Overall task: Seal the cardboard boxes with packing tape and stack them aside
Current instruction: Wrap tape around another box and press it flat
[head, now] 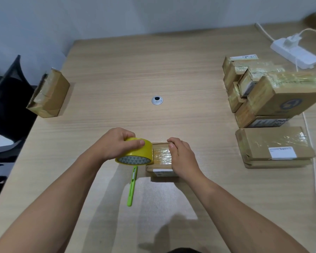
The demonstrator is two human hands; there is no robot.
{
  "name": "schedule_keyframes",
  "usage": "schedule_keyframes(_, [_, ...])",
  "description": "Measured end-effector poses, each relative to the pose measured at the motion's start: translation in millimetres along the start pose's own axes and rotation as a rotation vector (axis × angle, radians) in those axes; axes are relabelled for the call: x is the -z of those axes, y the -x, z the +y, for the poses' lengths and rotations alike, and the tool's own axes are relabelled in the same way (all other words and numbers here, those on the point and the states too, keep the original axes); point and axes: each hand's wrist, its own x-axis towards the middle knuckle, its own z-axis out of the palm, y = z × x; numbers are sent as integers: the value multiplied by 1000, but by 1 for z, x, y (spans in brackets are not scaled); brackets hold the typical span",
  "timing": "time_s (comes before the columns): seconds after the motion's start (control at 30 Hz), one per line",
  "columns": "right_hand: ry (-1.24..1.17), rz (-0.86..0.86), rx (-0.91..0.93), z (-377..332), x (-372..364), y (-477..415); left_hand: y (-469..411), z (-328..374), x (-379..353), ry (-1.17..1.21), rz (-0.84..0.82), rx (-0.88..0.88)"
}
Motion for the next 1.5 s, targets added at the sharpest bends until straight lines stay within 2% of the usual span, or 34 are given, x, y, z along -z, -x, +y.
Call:
schedule_keyframes(0.07, [5, -1, -2, 0, 1, 0, -2, -3, 2, -36, 1, 3])
schedule_keyframes(0.2, [12, -12, -7, 1, 2, 0, -2, -17, 8, -259, 7, 40])
schedule_keyframes(0.33, [11, -15, -4, 0, 2, -1, -3, -28, 2, -303, -7, 81])
schedule_keyframes(0.6, [-69, 12, 44, 6, 11, 4, -6, -37, -23, -266, 9, 132])
schedule_keyframes(0.87, [-360, 18, -21, 11, 7, 10, -3, -24, -20, -201, 0, 132])
schedule_keyframes(1.07, [-445, 2, -52, 21, 18, 2, -6, 1, -18, -156, 12, 61])
schedule_keyframes(1.33, [-222, 113, -121, 50, 30, -6, -10, 31, -25, 37, -81, -30])
schedule_keyframes(1.5, [-5, 193, -154, 47, 46, -13, -22, 55, -43, -44, -54, -32])
